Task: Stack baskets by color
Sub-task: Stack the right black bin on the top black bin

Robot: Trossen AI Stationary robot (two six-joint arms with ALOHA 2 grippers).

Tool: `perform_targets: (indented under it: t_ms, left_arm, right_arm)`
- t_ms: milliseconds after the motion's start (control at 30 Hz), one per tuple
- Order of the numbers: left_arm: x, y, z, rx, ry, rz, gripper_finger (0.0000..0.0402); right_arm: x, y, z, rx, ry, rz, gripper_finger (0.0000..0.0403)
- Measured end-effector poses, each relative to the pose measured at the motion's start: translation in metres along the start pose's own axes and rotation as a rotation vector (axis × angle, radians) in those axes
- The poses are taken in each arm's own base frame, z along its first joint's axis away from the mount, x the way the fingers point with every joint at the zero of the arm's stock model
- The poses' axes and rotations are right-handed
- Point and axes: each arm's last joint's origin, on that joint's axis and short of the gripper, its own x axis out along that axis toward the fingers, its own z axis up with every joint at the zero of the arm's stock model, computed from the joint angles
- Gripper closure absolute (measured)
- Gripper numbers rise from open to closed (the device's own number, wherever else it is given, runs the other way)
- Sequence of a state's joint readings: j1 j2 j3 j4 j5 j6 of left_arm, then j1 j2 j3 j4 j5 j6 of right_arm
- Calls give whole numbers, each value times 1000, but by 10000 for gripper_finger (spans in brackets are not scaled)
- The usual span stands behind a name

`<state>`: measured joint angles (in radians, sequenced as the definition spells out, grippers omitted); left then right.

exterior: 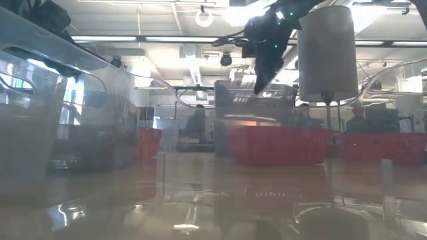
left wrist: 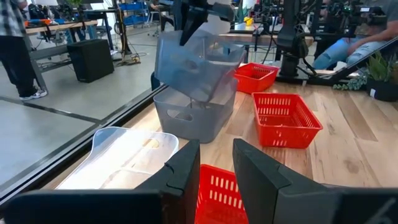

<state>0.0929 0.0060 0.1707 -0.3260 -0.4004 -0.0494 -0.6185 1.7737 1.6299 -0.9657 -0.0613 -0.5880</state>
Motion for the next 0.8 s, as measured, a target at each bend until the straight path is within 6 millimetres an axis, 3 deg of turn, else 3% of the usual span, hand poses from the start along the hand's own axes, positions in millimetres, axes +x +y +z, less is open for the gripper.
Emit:
perform_targets:
  t_ms: [800]
  left_arm:
    - [0,0,0,0,0,4,316]
  right_arm:
    - [40,-3,-2,-17,89,50,403]
